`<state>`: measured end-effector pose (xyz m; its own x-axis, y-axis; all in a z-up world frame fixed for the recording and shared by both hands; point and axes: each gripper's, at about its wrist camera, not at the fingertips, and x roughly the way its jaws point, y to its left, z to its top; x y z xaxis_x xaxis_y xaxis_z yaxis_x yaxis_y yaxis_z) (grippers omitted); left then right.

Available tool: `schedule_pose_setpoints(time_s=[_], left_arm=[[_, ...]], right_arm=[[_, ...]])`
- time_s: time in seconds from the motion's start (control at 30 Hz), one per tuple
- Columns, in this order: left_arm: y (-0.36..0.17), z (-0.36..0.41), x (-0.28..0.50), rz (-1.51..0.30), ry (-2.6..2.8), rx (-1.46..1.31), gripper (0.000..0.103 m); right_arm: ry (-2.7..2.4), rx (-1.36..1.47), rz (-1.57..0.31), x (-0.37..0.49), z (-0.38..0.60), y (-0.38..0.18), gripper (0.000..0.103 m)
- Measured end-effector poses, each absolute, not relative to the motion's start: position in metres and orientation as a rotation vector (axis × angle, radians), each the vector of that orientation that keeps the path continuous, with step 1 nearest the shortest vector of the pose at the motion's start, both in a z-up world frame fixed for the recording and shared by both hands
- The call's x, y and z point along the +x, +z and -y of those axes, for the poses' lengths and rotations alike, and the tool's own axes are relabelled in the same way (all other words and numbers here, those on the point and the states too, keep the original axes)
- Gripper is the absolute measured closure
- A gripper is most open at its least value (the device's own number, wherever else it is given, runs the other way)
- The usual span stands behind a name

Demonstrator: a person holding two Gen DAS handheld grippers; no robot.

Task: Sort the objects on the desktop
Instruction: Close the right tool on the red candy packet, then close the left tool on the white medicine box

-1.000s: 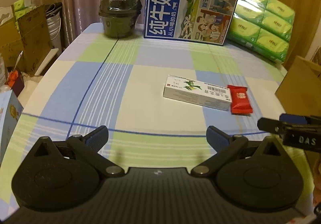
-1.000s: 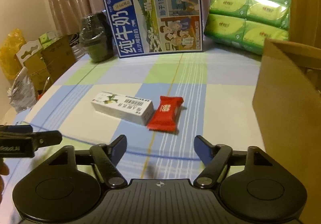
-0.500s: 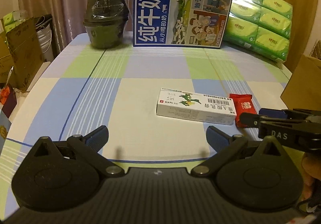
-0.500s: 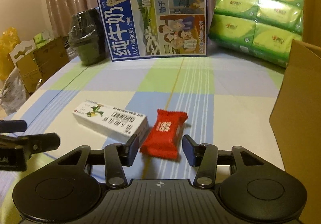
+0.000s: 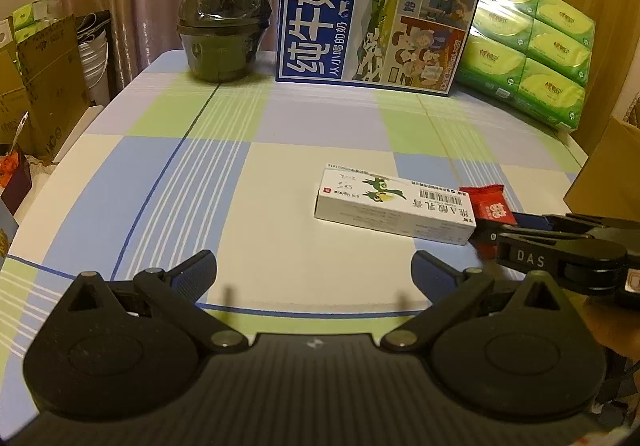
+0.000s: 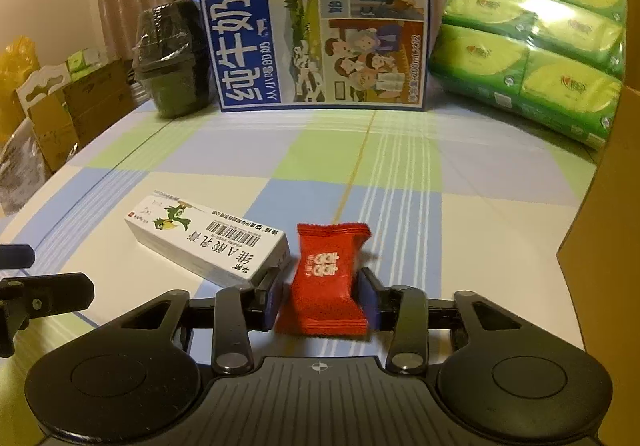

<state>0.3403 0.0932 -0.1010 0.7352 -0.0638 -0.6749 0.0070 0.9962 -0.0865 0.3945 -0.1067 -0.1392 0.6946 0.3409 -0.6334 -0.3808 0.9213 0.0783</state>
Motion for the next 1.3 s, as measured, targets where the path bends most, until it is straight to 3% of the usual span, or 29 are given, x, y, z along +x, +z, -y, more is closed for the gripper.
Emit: schedule_pose_setpoints(time_s=[0.23,0.9,1.0,1.13,1.27,1.3], left_arm=[[-0.101,-0.094,0.340,-0.743,-0.043,-0.081,0.001],[-0.103,-0.095,0.332,-0.731,-0.110,-0.099,0.002],[-0.106,-0.087,0.334,-0.722,-0.128,-0.080,0.006],[-0.109,-0.081,0.339,-0.742,-0.143,-0.081,0.023],[-0.112,-0.073,0.341,-0.739,-0.154,-0.053,0.025],[-0.114,-0.070,0.343,-0.736,-0.157,-0.038,0.030]], right_arm=[[0.445,-0.103,-0.688,0.393,0.102,-0.139,0.076],[0.635,-0.060,-0.789,0.334,0.089,-0.129,0.078],[0.562,-0.038,-0.784,0.338,0.101,-0.126,0.078],[0.498,-0.039,-0.787,0.341,0.113,-0.129,0.078],[0.482,-0.041,-0.786,0.343,0.119,-0.132,0.078],[0.481,-0.037,-0.787,0.343,0.119,-0.132,0.078]])
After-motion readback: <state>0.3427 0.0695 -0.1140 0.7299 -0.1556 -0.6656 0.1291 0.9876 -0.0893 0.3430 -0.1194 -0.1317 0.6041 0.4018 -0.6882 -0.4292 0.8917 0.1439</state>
